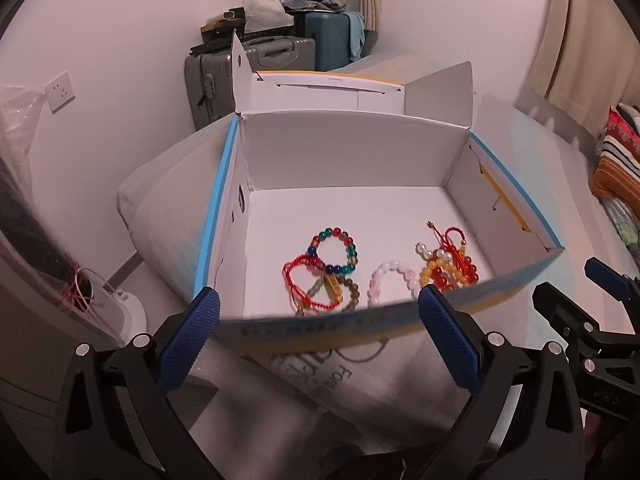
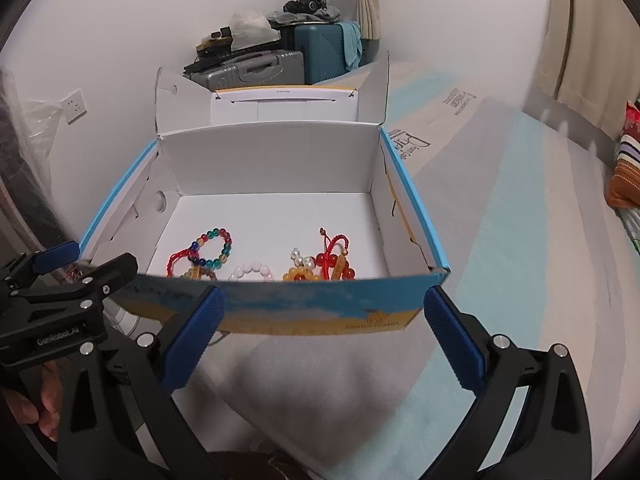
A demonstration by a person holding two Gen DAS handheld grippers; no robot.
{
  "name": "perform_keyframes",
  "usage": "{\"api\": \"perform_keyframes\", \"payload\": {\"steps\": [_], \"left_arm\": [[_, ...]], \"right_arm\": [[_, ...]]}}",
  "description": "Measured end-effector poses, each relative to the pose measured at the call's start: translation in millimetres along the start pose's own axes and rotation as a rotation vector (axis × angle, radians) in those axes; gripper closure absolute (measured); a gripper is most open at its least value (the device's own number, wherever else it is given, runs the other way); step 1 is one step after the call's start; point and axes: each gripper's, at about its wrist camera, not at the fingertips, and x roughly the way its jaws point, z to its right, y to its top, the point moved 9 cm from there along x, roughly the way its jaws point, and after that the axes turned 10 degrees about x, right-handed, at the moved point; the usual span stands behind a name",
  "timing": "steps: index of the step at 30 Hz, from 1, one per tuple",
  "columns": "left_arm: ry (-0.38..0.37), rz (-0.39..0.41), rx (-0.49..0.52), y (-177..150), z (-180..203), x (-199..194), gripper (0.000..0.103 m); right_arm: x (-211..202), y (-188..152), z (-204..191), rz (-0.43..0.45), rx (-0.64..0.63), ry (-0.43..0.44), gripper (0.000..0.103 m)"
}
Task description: Organize jewelry
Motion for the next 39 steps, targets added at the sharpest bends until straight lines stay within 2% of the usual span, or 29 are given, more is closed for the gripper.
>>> {"api": "perform_keyframes", "payload": {"steps": [14,39], "left_arm": [[0.042,0.034,0.017,-12,6,-19,0.006],[0.097,0.001,0.017,-10,14,-16,0.006]], "right_arm": [[-10,-7,4,0.007,0.024,0.000,0.007],[-3,0,9,-0.005,0.025,0.029,0.007]]}}
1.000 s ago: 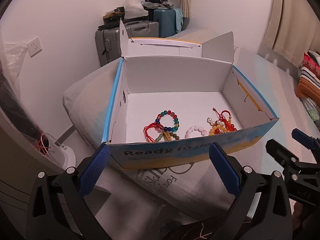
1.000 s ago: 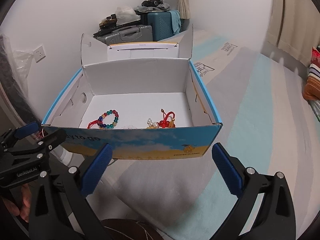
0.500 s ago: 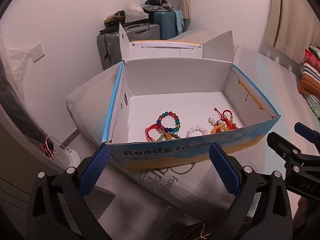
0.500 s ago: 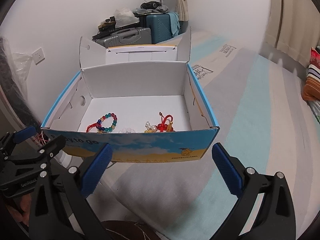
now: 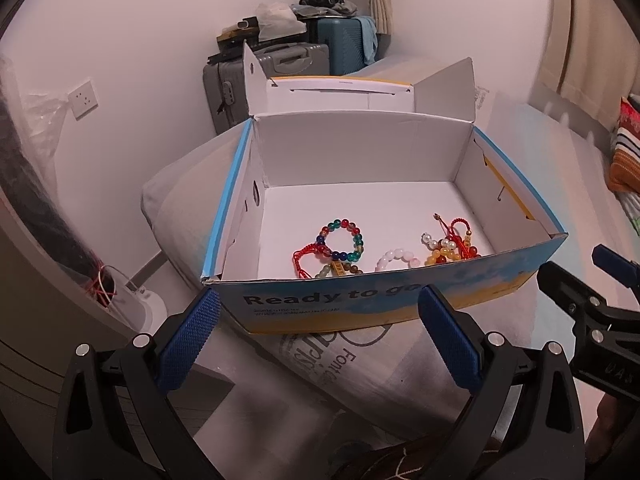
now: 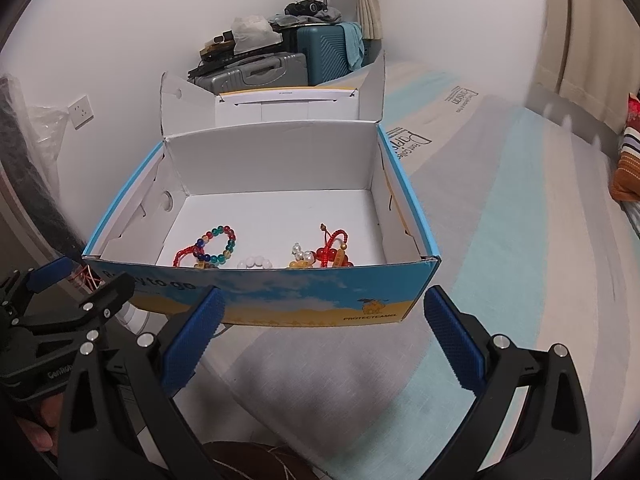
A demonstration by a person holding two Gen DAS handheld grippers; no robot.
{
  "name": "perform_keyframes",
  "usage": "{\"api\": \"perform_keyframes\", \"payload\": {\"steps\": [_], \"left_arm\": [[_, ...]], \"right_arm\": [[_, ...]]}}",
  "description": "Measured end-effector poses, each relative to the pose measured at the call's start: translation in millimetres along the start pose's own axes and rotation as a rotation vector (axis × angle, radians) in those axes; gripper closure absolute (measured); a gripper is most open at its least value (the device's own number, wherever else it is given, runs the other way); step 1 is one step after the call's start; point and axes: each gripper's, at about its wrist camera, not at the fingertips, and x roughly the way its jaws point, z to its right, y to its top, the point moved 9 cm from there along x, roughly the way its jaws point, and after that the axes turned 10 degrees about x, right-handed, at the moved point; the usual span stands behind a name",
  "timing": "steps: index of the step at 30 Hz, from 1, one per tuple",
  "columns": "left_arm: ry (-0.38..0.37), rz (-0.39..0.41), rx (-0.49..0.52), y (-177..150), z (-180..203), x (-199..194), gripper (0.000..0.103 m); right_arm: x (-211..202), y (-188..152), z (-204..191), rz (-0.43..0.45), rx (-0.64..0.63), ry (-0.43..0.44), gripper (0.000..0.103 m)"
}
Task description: Organize jewelry
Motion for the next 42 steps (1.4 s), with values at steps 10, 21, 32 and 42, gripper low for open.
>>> {"api": "perform_keyframes", "payload": {"steps": [10,21,32,42], "left_arm": [[0.012,-0.026,-0.023,-1,-3,3,0.006],[0.020,0.006,-0.021,1,0,-4,0.006],[0.037,0.039,-0.031,4,1,-10,0.006],[0.037,0.029,-0.039,2,0,-9,0.006]], "right_arm": [[0,1,0,0.001,-0.003,0.002,0.007],[-4,3,-4,0.007,-0.012,0.007,0.007],[-5,3,-4,0.007,-0.012,0.008,0.007],[-8,4,-2,0.010,-0.008,0.006,0.007]]}}
